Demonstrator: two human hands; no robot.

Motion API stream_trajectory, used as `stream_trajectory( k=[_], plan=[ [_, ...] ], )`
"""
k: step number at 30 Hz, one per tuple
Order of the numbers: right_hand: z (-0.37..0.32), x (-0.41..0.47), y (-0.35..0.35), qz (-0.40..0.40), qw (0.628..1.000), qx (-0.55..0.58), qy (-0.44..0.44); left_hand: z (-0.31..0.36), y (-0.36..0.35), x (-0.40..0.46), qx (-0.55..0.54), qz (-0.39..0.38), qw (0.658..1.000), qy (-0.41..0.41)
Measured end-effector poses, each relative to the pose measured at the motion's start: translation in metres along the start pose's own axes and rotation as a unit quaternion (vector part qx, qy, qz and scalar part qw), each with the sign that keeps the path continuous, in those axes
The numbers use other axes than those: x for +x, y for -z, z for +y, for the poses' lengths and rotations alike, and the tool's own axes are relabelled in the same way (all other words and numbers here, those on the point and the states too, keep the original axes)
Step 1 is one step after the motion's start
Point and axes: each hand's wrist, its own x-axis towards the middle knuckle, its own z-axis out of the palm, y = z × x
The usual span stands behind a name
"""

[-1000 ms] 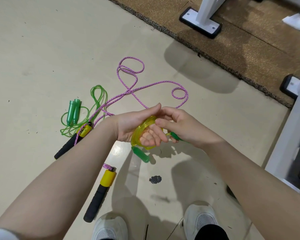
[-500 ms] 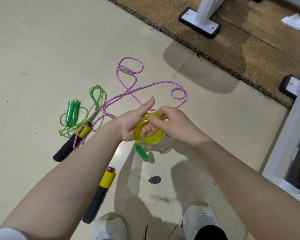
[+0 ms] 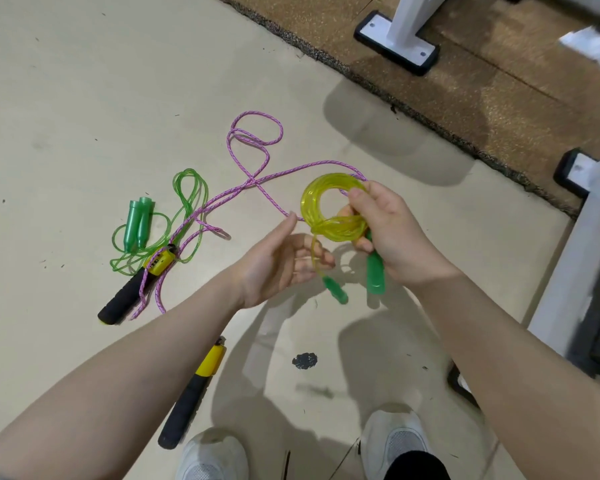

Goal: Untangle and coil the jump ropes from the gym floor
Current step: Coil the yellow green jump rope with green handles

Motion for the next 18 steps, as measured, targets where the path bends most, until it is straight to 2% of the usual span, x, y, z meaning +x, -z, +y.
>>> stream_trajectory(
  k=[2, 5, 7, 9, 13, 16, 18],
  plan=[
    [-0.001, 0.001, 0.006, 0.007, 1.000, 0.012, -0.009, -0.006, 0.004, -0.002, -0.036, 0.004, 0.999, -0.009],
    [0.001, -0.002, 0.015, -0.029, 0.999, 0.001, -0.026, 0.004, 0.007, 0.001, -0.140, 0.098, 0.983, -0.060],
    [0.003, -0.006, 0.017, -0.088, 0.994, -0.060, -0.030, 0.017, 0.007, 0.002, -0.130, 0.159, 0.975, -0.089],
    [0.007, -0.010, 0.015, -0.133, 0.982, -0.127, -0.032, 0.027, 0.006, 0.002, -0.065, 0.186, 0.977, -0.087],
    [0.012, -0.011, 0.009, -0.165, 0.977, -0.136, -0.028, 0.037, -0.004, 0.000, 0.116, 0.149, 0.979, -0.081],
    [0.009, -0.007, 0.006, -0.122, 0.979, -0.165, 0.020, 0.041, -0.017, -0.004, 0.146, 0.097, 0.981, -0.081],
    [0.008, -0.005, 0.006, -0.082, 0.978, -0.186, 0.041, 0.042, -0.024, -0.005, 0.151, 0.090, 0.981, -0.084]
  ],
)
